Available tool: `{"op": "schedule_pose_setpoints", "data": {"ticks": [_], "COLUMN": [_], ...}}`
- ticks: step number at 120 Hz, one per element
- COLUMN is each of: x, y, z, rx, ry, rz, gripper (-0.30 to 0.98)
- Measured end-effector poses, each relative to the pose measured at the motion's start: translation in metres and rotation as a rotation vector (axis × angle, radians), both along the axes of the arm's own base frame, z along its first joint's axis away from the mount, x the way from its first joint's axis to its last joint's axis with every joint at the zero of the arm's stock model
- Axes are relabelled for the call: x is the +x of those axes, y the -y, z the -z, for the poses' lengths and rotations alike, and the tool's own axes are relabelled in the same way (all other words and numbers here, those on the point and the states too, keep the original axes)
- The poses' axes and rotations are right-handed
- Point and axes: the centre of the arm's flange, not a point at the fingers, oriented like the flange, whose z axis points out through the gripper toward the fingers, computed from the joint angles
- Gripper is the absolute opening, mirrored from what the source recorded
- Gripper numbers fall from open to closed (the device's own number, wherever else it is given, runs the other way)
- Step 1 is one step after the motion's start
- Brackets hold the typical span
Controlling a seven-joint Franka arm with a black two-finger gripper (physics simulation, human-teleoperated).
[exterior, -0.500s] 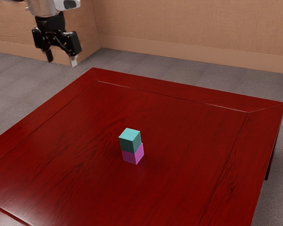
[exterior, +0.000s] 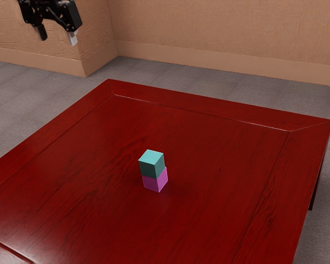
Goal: Pick up the blue block with one arm, and put the blue block on the table with one arm
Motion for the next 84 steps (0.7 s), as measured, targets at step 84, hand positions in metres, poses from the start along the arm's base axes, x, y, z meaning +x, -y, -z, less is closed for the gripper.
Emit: {"op": "schedule_pose_setpoints", "data": {"ticks": [84], "x": [0.126], "y": [0.081], "z": [0.308], "rx": [-0.068], "ry": [-0.136], "rz": [0.159], "gripper": [0.69]}}
